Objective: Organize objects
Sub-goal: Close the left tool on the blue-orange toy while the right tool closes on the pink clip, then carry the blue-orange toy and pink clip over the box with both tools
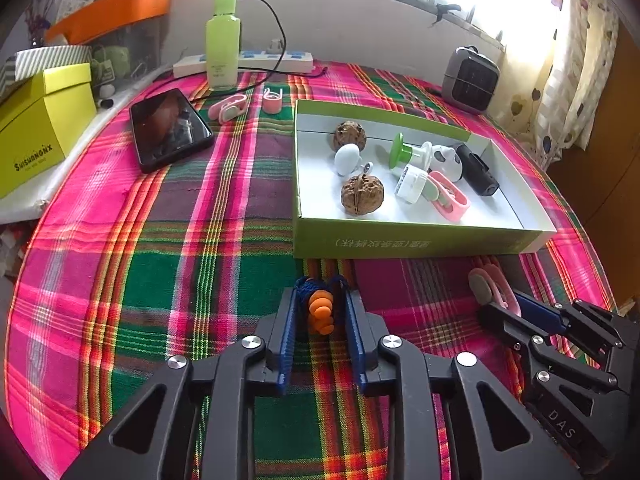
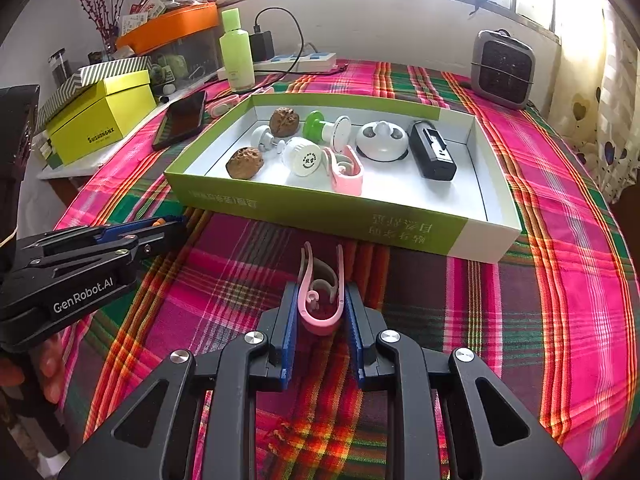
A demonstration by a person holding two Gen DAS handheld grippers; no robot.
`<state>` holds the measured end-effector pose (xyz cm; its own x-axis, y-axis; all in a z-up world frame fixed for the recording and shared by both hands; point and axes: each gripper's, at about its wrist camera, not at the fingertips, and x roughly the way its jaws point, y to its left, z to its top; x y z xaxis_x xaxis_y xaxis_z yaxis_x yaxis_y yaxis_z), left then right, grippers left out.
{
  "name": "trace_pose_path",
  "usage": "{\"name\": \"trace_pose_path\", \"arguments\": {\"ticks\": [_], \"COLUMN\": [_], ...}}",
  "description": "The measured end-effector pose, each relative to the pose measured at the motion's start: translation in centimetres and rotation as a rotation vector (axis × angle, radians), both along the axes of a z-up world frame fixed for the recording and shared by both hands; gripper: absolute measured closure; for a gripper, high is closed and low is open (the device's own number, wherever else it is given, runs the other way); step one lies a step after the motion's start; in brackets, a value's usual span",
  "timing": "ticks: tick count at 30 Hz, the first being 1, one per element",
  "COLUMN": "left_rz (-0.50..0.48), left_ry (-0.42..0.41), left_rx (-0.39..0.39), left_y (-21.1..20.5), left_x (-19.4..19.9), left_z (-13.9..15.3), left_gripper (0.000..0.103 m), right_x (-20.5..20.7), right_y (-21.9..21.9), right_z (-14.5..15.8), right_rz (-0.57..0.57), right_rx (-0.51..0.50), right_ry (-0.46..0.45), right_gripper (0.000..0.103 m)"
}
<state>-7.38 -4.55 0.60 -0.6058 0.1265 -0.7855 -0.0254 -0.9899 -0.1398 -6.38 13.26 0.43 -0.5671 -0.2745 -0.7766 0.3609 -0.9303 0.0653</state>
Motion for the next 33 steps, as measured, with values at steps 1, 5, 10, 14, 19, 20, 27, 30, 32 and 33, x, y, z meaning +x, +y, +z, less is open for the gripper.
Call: {"name": "trace_pose_path", "arguments": {"ticks": [1, 5, 10, 14, 19, 20, 27, 30, 32, 33], "left_rz": [0.001, 0.004, -0.004, -0.015, -0.036, -0.042, -0.074, -0.086, -0.094, -0.098], "left_ry": [-0.001, -0.001, 0.003, 0.012, 0.023, 0.025, 0.036, 0.045, 0.049, 0.051], "left_rx": [0.003, 0.003, 0.006, 0.003, 0.004, 0.001, -0.007, -0.009, -0.011, -0.011], "left_y": [0.0, 0.1, 0.6, 1.3, 2.3, 2.5, 3.9, 4.5, 4.9, 5.0], "left_x": [0.0, -0.1, 0.2, 0.7, 1.2, 1.2, 1.8, 1.9, 2.0, 2.0], "left_z": [0.0, 0.0, 0.0, 0.2, 0.6, 0.6, 0.8, 1.1, 1.2, 1.3], "left_gripper": [0.084, 0.087, 0.088, 0.088, 0.088, 0.088, 0.088, 0.088, 0.088, 0.088], "right_x": [0.0, 0.1, 0.1, 0.2, 0.4, 0.4, 0.6, 0.6, 0.7, 0.7], "right_y": [0.1, 0.4, 0.5, 0.8, 1.2, 1.3, 2.2, 2.7, 3.1, 3.3], "right_z": [0.0, 0.0, 0.0, 0.1, 0.1, 0.1, 0.3, 0.5, 0.6, 0.7], "right_rz": [0.001, 0.002, 0.002, -0.002, -0.002, -0.003, -0.015, -0.020, -0.024, -0.027], "right_rx": [-0.001, -0.005, -0.006, -0.007, -0.005, -0.006, -0.010, -0.016, -0.022, -0.025], "right_ry": [0.000, -0.002, -0.002, -0.001, 0.003, 0.004, 0.010, 0.015, 0.017, 0.018], "right_gripper": [0.080, 0.080, 0.080, 0.080, 0.080, 0.080, 0.080, 0.080, 0.080, 0.080]}}
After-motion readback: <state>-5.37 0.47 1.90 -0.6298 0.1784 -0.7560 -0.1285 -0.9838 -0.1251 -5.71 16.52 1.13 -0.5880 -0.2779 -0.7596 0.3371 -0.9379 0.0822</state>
